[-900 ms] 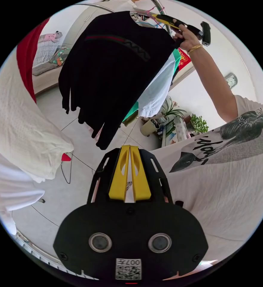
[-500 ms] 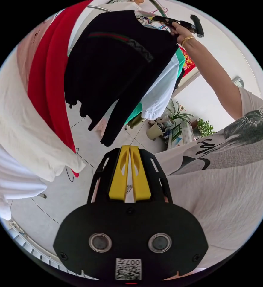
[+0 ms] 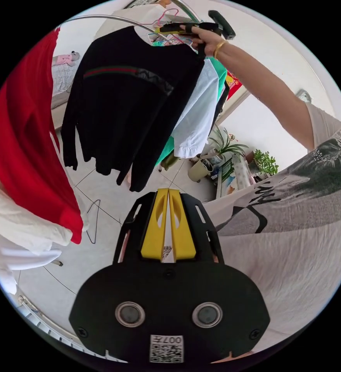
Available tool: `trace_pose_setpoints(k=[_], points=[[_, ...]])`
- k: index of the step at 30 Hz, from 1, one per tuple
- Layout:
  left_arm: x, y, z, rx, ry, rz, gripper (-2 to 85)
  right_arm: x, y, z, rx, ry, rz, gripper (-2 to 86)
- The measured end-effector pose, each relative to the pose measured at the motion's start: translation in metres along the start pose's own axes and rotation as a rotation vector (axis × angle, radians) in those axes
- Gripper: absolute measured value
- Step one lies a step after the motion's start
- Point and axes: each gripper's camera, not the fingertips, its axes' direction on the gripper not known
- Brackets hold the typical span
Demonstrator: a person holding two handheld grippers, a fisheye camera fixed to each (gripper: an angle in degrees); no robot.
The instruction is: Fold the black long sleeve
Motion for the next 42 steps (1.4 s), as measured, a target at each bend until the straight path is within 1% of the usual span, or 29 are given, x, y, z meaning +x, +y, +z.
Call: trace_pose_setpoints(k=[4, 6, 7, 8, 10, 12, 14, 16, 18, 19, 21, 22, 24, 25, 27, 28, 29, 30, 31, 33, 35, 37, 38, 40, 42], points=[[0.033, 0.004, -0.030, 0.007, -0.054, 0.041, 0.2, -0.020, 0.095, 0.001, 0.079, -0.054, 0.032, -0.2], [0.065, -0.005, -0.053, 0.022, -0.122, 0.122, 4.0, -0.038, 0.156, -0.018, 0.094, -0.016, -0.001, -0.2], [0.073, -0.008, -0.060, 0.030, -0.142, 0.134, 5.0, -0.041, 0.170, -0.026, 0.092, -0.009, -0.010, -0.2], [0.092, -0.017, -0.077, 0.070, -0.186, 0.149, 6.7, -0.048, 0.197, -0.044, 0.091, 0.015, -0.023, -0.2], [0.126, -0.031, -0.108, 0.175, -0.215, 0.211, 8.4, -0.054, 0.236, -0.077, 0.097, 0.046, -0.014, -0.3], [0.179, -0.050, -0.144, 0.299, -0.209, 0.319, 10.6, -0.065, 0.291, -0.130, 0.140, 0.085, 0.038, -0.3], [0.219, -0.062, -0.166, 0.363, -0.177, 0.394, 12.6, -0.079, 0.334, -0.169, 0.174, 0.133, 0.088, -0.3], [0.261, -0.072, -0.182, 0.398, -0.106, 0.471, 14.1, -0.098, 0.376, -0.206, 0.210, 0.173, 0.148, -0.3], [0.322, -0.081, -0.194, 0.395, 0.017, 0.598, 14.8, -0.138, 0.427, -0.247, 0.202, 0.297, 0.185, -0.2], [0.339, -0.083, -0.196, 0.387, 0.046, 0.630, 14.7, -0.150, 0.438, -0.257, 0.193, 0.330, 0.191, -0.2], [0.413, -0.095, -0.201, 0.303, 0.223, 0.759, 13.3, -0.198, 0.482, -0.292, 0.155, 0.448, 0.219, -0.2], [0.433, -0.097, -0.203, 0.280, 0.277, 0.794, 12.8, -0.209, 0.493, -0.301, 0.144, 0.484, 0.234, -0.2], [0.511, -0.100, -0.211, 0.217, 0.488, 0.887, 6.5, -0.256, 0.539, -0.339, 0.110, 0.627, 0.314, -0.2], [0.529, -0.100, -0.215, 0.208, 0.537, 0.905, 5.1, -0.268, 0.552, -0.349, 0.107, 0.662, 0.340, -0.2], [0.606, -0.095, -0.229, 0.124, 0.780, 0.996, 1.7, -0.318, 0.607, -0.389, 0.115, 0.775, 0.468, -0.2], [0.625, -0.091, -0.233, 0.105, 0.831, 1.018, 1.3, -0.331, 0.620, -0.397, 0.115, 0.810, 0.501, -0.2], [0.664, -0.081, -0.241, 0.073, 0.903, 1.060, 0.5, -0.356, 0.644, -0.407, 0.099, 0.882, 0.552, -0.2], [0.703, -0.068, -0.249, 0.053, 0.927, 1.104, 0.1, -0.379, 0.666, -0.414, 0.081, 0.935, 0.602, -0.2], [0.721, -0.061, -0.252, 0.041, 0.931, 1.121, -0.1, -0.389, 0.676, -0.416, 0.073, 0.955, 0.627, -0.2], [0.785, -0.039, -0.264, -0.019, 0.963, 1.172, -0.4, -0.425, 0.716, -0.417, 0.031, 1.021, 0.746, -0.2], [0.825, -0.029, -0.274, -0.075, 1.017, 1.190, -0.5, -0.451, 0.746, -0.418, 0.012, 1.042, 0.831, -0.3], [0.864, -0.023, -0.286, -0.127, 1.084, 1.214, -0.6, -0.476, 0.773, -0.420, 0.041, 1.041, 0.892, -0.2], [0.892, -0.021, -0.297, -0.159, 1.110, 1.243, -0.6, -0.494, 0.789, -0.424, 0.105, 1.031, 0.916, -0.2], [0.931, -0.019, -0.313, -0.160, 1.098, 1.296, -0.6, -0.514, 0.811, -0.428, 0.151, 0.985, 0.958, -0.2], [0.982, -0.027, -0.327, -0.191, 1.115, 1.330, -0.7, -0.538, 0.839, -0.428, 0.200, 1.011, 1.020, -0.3]])
